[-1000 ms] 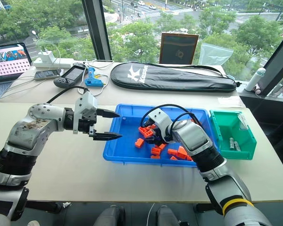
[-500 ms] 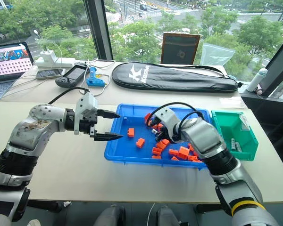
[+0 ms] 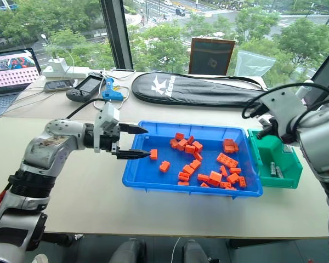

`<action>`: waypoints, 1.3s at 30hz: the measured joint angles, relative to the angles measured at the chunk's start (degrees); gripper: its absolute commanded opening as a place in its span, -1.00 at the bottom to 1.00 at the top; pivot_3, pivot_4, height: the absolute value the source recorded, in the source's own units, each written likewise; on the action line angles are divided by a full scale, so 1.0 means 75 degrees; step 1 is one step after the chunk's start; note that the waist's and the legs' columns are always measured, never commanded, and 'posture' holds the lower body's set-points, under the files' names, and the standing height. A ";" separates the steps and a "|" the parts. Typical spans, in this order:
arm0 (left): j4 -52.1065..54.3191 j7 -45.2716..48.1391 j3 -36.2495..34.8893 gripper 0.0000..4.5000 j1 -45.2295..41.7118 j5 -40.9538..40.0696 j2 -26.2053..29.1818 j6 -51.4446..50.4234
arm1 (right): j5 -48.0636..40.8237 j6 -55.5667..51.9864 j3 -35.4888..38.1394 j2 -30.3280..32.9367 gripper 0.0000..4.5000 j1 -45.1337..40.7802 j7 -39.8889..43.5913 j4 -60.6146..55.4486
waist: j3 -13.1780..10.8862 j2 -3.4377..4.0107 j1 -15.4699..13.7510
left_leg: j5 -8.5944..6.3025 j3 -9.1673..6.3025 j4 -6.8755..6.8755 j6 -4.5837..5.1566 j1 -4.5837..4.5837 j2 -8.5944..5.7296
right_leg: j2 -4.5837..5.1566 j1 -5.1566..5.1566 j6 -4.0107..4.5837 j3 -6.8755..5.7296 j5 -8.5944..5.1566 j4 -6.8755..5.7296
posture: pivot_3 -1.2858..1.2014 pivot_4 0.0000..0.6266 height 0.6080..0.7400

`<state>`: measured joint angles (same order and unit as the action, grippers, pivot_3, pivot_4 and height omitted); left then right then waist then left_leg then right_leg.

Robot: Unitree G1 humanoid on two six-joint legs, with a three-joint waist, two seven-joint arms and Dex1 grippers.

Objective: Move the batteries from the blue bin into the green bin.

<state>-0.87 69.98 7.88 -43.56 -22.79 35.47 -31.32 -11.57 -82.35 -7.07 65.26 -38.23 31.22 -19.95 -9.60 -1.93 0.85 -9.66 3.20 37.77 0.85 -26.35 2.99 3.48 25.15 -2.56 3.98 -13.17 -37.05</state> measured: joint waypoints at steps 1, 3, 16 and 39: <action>-0.0007 -0.0063 0.0013 1.00 -0.0014 0.0057 -0.0028 0.0050 | 0.0014 0.0000 -0.0014 0.0000 -0.89 0.0239 -0.0056 0.0002 | 0.0000 0.0009 0.0024 | 0.0000 0.0002 0.0000 0.0000 0.0000 -0.0001 | 0.0000 0.0003 0.0000 0.0006 0.0000 -0.0002 | 0.03 -0.52 1.00; -0.0021 -0.0208 0.0026 1.00 -0.0041 0.0201 -0.0097 0.0165 | 0.0039 -0.0006 -0.0010 -0.0034 -0.89 0.0496 -0.0213 0.0005 | 0.0000 0.0016 0.0063 | 0.0001 0.0001 0.0000 0.0001 0.0007 -0.0003 | -0.0002 0.0003 -0.0001 0.0011 0.0001 -0.0008 | 0.03 -0.52 1.00; -0.0367 -0.1043 -0.0005 1.00 -0.0187 0.0659 -0.0556 0.0958 | 0.0284 0.0081 0.0618 -0.0730 0.24 0.1636 -0.1040 -0.0027 | 0.0001 0.0016 -0.0007 | 0.0001 -0.0003 0.0008 0.0001 0.0005 -0.0007 | 0.0000 -0.0007 -0.0009 0.0010 0.0003 -0.0003 | 0.03 -0.52 1.00; 0.0332 -0.2104 -0.1945 1.00 0.1393 0.0003 0.0426 -0.0034 | -0.2871 0.2944 0.5223 -0.3455 0.67 0.4359 0.1387 -0.2252 | 0.0001 0.0014 -0.0050 | 0.0001 -0.0031 0.0011 -0.0001 0.0036 -0.0007 | -0.0004 -0.0070 -0.0020 -0.0003 0.0001 0.0009 | 0.03 -0.52 1.00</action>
<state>1.63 54.20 -6.70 -33.11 -22.76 38.67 -31.58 -33.10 -60.28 32.10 39.35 -5.54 41.63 -36.84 -9.59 -1.83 0.48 -9.65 2.96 37.86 0.85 -26.08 2.94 3.45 24.62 -2.71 3.96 -13.17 -36.98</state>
